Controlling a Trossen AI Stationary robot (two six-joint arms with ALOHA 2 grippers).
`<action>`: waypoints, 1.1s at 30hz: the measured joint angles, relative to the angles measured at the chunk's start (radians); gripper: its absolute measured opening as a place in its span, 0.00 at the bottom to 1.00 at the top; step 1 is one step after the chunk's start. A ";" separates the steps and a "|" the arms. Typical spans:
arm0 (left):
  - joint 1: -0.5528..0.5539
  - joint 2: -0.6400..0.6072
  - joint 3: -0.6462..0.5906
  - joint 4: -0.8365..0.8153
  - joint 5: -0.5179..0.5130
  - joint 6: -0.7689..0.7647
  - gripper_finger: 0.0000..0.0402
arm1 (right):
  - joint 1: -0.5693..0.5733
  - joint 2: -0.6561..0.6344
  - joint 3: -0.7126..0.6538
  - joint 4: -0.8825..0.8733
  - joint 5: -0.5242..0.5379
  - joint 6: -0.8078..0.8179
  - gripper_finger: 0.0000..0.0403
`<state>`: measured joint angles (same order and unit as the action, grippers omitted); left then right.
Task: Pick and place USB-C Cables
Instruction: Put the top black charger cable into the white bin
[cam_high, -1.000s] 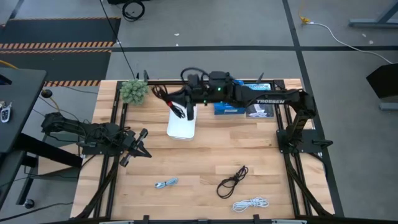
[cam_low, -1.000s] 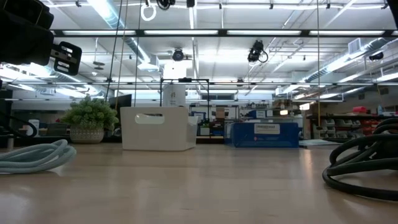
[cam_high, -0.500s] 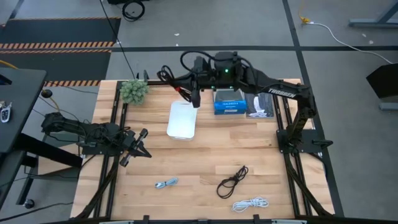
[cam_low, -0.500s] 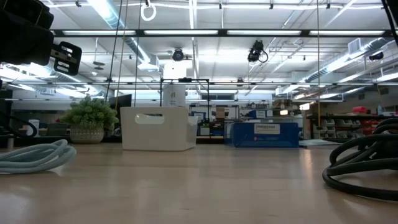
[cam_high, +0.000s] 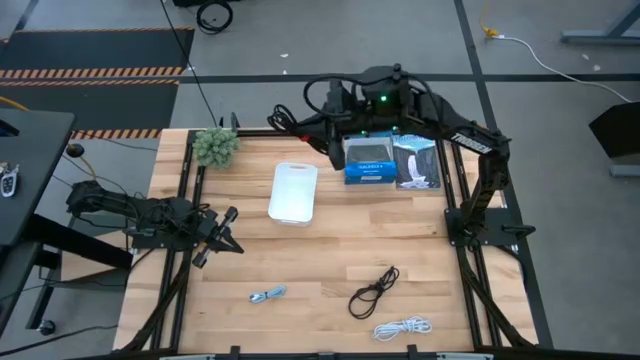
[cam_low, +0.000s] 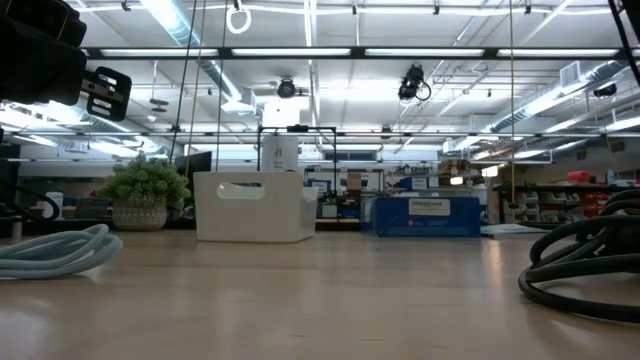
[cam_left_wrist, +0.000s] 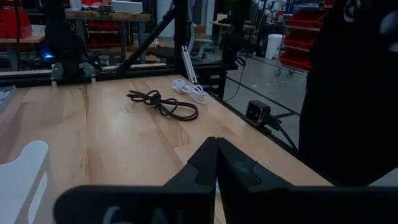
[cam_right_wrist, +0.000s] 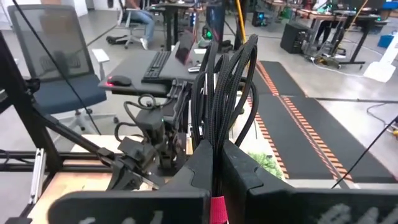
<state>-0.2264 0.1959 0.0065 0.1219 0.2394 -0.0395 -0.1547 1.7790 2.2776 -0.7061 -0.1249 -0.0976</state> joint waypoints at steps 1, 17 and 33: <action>0.000 0.000 0.000 0.000 0.000 0.000 0.03 | 0.000 0.000 0.011 -0.014 0.000 -0.003 0.05; 0.000 0.000 0.000 0.000 0.000 0.000 0.03 | -0.037 -0.023 0.079 -0.308 0.084 -0.004 0.05; 0.000 0.000 0.000 0.000 0.000 0.000 0.03 | -0.037 -0.012 0.071 -0.346 0.083 -0.121 0.05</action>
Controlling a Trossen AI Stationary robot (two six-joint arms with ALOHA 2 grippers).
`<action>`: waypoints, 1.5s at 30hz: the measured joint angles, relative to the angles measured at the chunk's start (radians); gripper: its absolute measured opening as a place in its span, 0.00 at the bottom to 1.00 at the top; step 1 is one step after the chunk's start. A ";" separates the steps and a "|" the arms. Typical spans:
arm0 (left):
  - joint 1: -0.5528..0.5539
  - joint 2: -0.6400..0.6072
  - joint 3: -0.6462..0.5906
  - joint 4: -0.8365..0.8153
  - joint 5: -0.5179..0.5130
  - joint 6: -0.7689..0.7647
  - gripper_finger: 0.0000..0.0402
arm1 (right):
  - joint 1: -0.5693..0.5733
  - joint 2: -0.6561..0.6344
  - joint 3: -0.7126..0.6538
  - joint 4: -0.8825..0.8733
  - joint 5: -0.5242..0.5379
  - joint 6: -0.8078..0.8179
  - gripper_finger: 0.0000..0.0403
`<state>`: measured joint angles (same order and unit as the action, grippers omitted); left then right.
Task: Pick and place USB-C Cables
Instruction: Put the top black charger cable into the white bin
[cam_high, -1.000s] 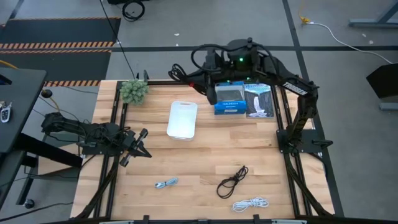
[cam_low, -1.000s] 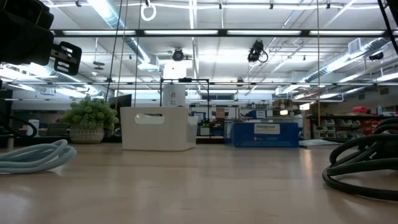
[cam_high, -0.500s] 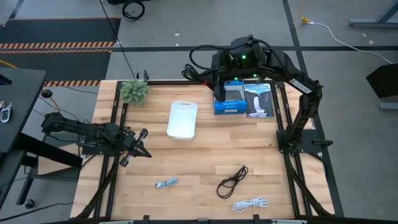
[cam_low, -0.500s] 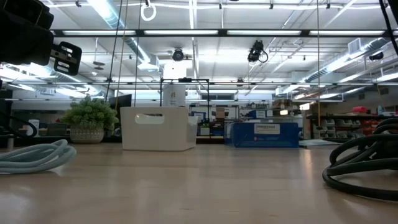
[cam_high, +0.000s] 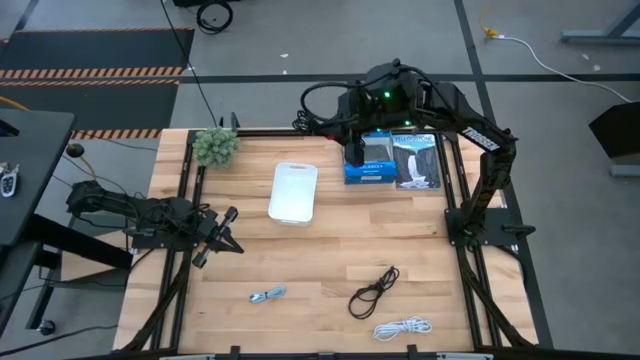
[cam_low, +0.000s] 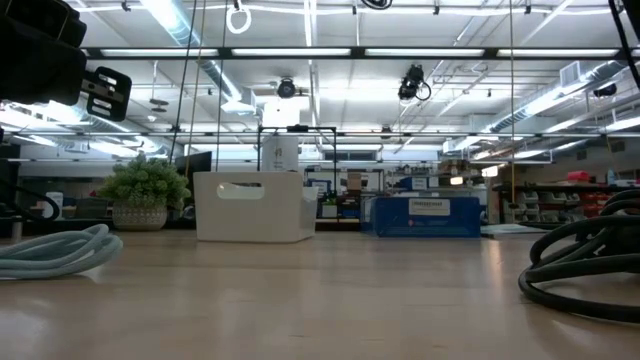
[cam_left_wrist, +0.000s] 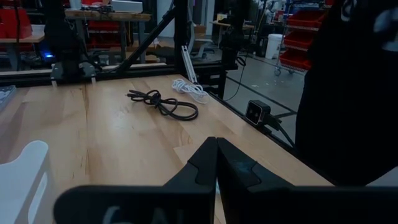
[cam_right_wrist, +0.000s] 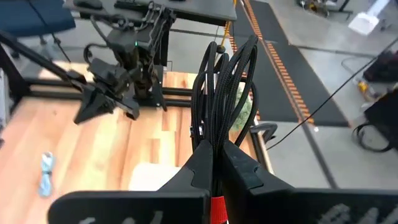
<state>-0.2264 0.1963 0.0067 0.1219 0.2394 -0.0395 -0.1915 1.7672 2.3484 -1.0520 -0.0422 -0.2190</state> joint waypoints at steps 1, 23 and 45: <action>0.000 0.000 0.000 0.000 0.000 0.000 0.03 | 0.000 -0.001 -0.014 0.013 0.000 -0.026 0.05; 0.000 0.000 0.000 0.000 0.000 0.000 0.03 | 0.017 0.002 -0.233 0.198 -0.012 -0.203 0.05; 0.000 0.000 0.000 0.000 0.000 0.000 0.03 | 0.080 0.001 -0.456 0.403 0.024 -0.630 0.05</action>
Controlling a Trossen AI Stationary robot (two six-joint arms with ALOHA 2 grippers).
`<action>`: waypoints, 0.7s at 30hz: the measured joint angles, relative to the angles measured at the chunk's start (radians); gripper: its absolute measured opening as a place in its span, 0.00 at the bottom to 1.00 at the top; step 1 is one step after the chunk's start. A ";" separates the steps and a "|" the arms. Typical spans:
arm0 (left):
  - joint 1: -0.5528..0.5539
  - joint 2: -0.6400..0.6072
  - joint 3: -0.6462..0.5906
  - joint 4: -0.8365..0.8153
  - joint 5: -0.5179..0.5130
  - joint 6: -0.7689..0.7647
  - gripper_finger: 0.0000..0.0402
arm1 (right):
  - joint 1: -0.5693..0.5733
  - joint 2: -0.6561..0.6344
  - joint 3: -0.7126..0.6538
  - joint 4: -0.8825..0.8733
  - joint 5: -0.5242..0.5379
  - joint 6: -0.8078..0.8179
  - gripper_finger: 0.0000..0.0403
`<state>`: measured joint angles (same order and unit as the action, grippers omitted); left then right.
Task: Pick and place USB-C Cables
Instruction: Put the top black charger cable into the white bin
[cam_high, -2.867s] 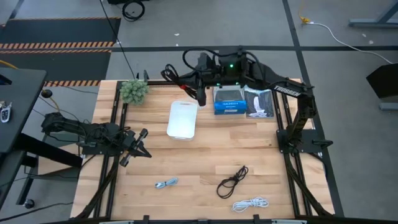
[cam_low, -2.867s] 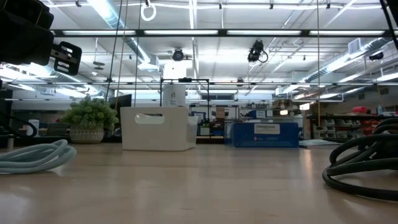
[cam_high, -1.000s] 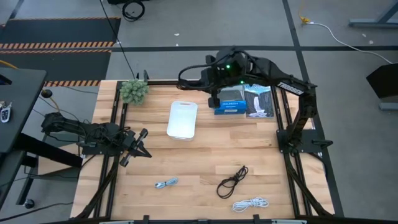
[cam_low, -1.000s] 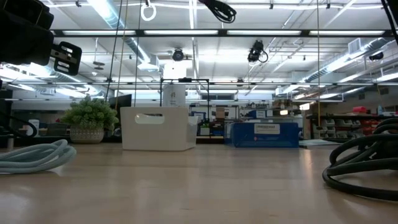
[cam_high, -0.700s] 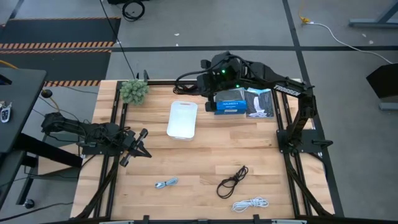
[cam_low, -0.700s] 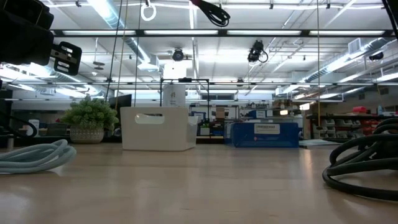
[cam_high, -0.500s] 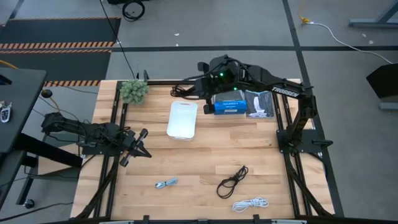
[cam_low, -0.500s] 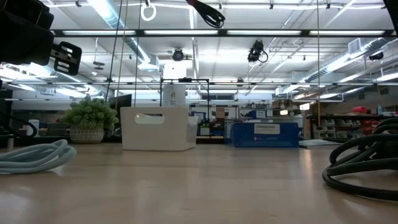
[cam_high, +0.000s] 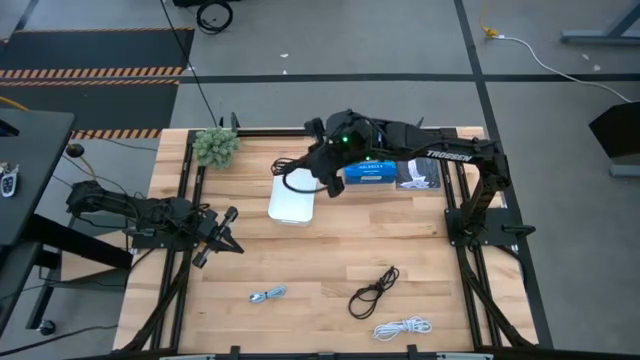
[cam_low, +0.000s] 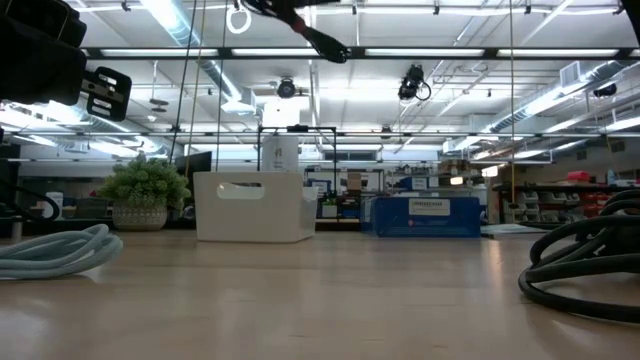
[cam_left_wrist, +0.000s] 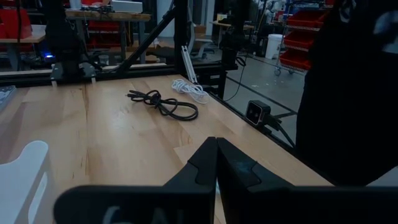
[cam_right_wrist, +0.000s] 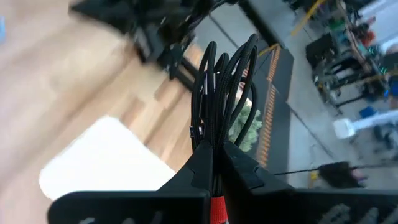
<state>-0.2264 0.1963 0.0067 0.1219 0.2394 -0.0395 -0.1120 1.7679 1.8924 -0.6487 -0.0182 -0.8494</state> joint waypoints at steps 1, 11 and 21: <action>0.000 0.000 0.000 0.000 0.000 0.000 0.03 | 0.003 0.000 -0.015 0.000 0.005 -0.040 0.05; 0.000 0.000 0.000 0.000 0.000 0.000 0.03 | 0.019 0.000 -0.110 0.017 0.029 -0.303 0.05; 0.000 0.000 0.000 0.000 0.000 0.000 0.03 | 0.019 0.000 -0.190 0.041 0.029 -0.486 0.05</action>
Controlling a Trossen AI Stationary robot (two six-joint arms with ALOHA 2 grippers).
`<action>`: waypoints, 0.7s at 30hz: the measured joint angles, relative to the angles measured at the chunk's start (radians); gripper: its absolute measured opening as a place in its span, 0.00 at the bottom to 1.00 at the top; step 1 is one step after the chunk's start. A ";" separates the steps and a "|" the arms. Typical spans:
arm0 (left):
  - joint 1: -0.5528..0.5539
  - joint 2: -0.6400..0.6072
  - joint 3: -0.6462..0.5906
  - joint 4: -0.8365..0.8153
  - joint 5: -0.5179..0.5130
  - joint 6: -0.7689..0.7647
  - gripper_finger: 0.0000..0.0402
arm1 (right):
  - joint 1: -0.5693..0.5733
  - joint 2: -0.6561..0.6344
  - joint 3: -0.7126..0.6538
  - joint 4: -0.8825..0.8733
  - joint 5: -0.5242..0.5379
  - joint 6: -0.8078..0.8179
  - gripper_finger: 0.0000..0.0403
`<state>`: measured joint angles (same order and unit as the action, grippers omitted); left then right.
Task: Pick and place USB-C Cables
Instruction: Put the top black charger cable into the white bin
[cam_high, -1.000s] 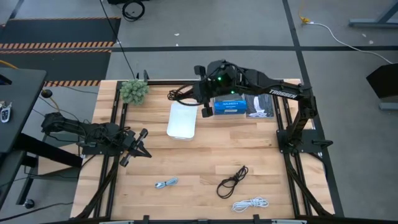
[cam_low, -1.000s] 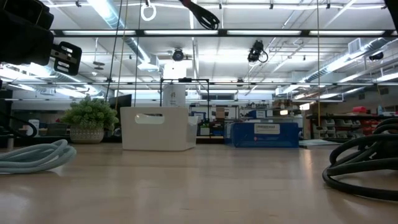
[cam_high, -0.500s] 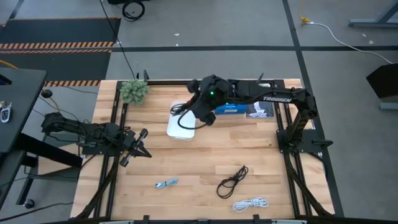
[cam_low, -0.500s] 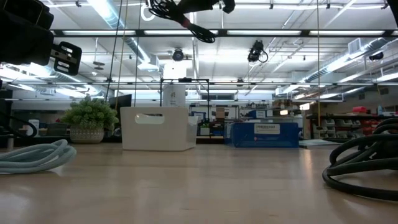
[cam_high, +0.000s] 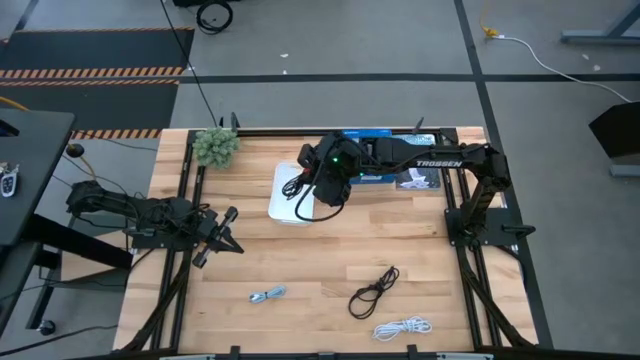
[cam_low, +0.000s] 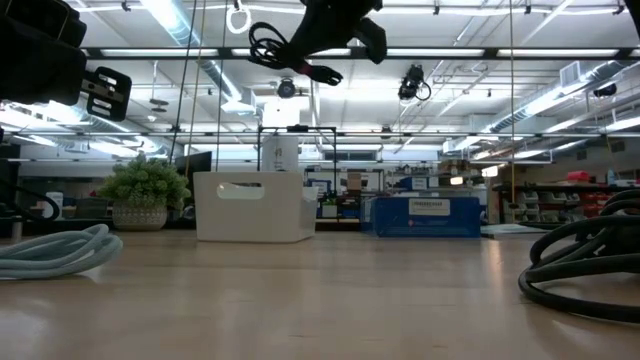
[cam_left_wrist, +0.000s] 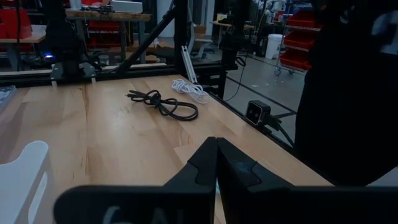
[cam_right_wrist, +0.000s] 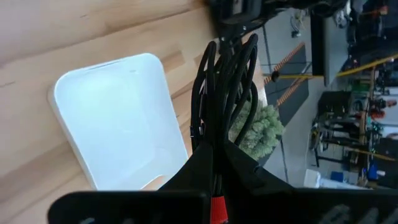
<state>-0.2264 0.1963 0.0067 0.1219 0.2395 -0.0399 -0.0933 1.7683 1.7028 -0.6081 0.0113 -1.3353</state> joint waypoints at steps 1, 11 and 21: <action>0.000 0.000 0.000 0.000 0.000 0.000 0.03 | 0.000 0.000 -0.007 0.010 -0.002 -0.013 0.05; 0.000 0.000 0.000 0.000 0.000 0.000 0.03 | 0.000 0.000 -0.160 0.250 -0.119 -0.029 0.05; 0.000 0.000 0.000 0.000 0.000 0.000 0.03 | -0.007 0.000 -0.324 0.472 -0.169 0.102 0.05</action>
<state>-0.2265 0.1963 0.0064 0.1219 0.2394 -0.0399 -0.1004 1.7679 1.3792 -0.1360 -0.1577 -1.2335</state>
